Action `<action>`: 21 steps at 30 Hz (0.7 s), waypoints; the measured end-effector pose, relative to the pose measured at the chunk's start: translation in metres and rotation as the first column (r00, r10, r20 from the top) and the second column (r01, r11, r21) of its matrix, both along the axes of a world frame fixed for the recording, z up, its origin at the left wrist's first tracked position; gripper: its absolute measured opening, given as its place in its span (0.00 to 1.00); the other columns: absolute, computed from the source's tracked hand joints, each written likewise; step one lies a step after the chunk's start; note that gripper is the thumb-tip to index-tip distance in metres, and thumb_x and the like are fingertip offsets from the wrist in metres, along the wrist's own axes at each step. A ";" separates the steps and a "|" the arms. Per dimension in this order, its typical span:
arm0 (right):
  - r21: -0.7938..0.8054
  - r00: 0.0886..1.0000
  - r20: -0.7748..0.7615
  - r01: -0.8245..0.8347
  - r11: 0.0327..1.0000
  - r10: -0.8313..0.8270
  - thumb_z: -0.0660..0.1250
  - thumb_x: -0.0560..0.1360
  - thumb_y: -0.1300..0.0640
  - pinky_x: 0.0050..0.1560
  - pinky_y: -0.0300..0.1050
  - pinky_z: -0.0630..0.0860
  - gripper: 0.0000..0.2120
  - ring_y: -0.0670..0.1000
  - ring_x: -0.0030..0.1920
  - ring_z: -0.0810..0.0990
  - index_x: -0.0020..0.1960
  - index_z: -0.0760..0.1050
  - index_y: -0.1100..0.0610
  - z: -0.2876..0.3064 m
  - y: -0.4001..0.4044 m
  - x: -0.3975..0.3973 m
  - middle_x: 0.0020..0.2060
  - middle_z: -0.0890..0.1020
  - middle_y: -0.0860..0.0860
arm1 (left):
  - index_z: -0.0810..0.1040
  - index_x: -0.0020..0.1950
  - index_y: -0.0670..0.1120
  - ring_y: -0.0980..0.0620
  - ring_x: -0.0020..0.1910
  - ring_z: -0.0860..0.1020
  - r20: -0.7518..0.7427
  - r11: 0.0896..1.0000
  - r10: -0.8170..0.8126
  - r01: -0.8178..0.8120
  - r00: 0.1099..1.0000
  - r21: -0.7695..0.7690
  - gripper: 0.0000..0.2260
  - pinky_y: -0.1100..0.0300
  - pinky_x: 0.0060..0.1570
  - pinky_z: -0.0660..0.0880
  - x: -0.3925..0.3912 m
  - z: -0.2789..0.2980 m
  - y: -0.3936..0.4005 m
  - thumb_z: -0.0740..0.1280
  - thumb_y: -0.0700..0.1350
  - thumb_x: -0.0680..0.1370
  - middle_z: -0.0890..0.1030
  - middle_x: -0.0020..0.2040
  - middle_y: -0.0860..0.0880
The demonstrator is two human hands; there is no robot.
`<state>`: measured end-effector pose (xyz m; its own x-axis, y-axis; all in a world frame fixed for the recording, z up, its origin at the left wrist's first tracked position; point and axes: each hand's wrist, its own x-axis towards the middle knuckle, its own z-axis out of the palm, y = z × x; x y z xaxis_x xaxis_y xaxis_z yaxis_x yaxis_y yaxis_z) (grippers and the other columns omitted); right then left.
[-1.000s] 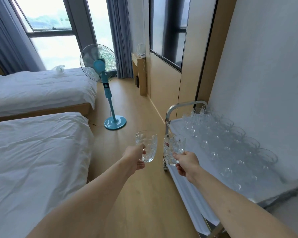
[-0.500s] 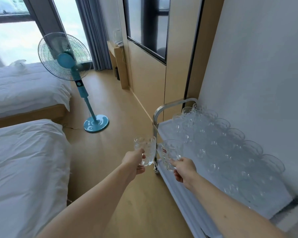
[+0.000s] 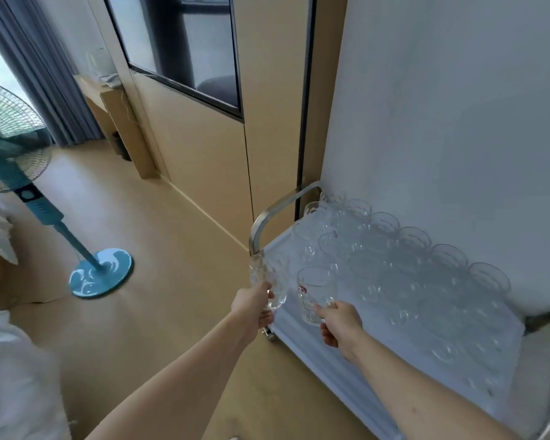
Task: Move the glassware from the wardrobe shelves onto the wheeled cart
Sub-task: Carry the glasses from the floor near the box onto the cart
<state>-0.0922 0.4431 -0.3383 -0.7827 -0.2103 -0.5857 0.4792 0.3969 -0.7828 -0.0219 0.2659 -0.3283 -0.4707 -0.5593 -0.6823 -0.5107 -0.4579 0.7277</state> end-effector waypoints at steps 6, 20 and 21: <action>0.051 0.991 0.008 0.133 0.990 -0.133 0.74 0.76 0.54 0.32 0.45 0.73 0.20 0.53 0.28 0.70 0.36 0.63 0.55 -0.017 -0.025 -0.002 0.25 0.73 0.52 | 0.79 0.45 0.39 0.45 0.37 0.73 -0.003 0.994 -0.093 0.093 0.996 0.055 0.10 0.54 0.39 0.76 -0.031 -0.018 -0.040 0.67 0.46 0.77 0.73 0.39 0.42; 0.078 0.968 -0.080 0.244 0.967 -0.238 0.71 0.78 0.54 0.37 0.50 0.73 0.17 0.52 0.30 0.71 0.37 0.65 0.55 -0.065 -0.055 -0.032 0.26 0.74 0.53 | 0.80 0.46 0.39 0.46 0.37 0.71 0.016 0.983 -0.149 0.147 0.989 0.109 0.11 0.56 0.40 0.76 -0.097 -0.057 -0.074 0.70 0.47 0.77 0.74 0.41 0.43; 0.088 0.968 -0.088 0.241 0.967 -0.234 0.71 0.78 0.54 0.38 0.51 0.73 0.18 0.52 0.30 0.71 0.37 0.65 0.55 -0.068 -0.055 -0.035 0.27 0.74 0.53 | 0.80 0.46 0.39 0.46 0.37 0.71 0.021 0.984 -0.141 0.138 0.990 0.114 0.10 0.56 0.40 0.77 -0.101 -0.058 -0.073 0.70 0.47 0.77 0.74 0.41 0.43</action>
<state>-0.1267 0.3879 -0.4066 -0.8462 0.0418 -0.5312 0.5096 0.3549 -0.7838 -0.1233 0.1925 -0.3863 -0.5182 -0.4088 -0.7512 -0.5949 -0.4587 0.6601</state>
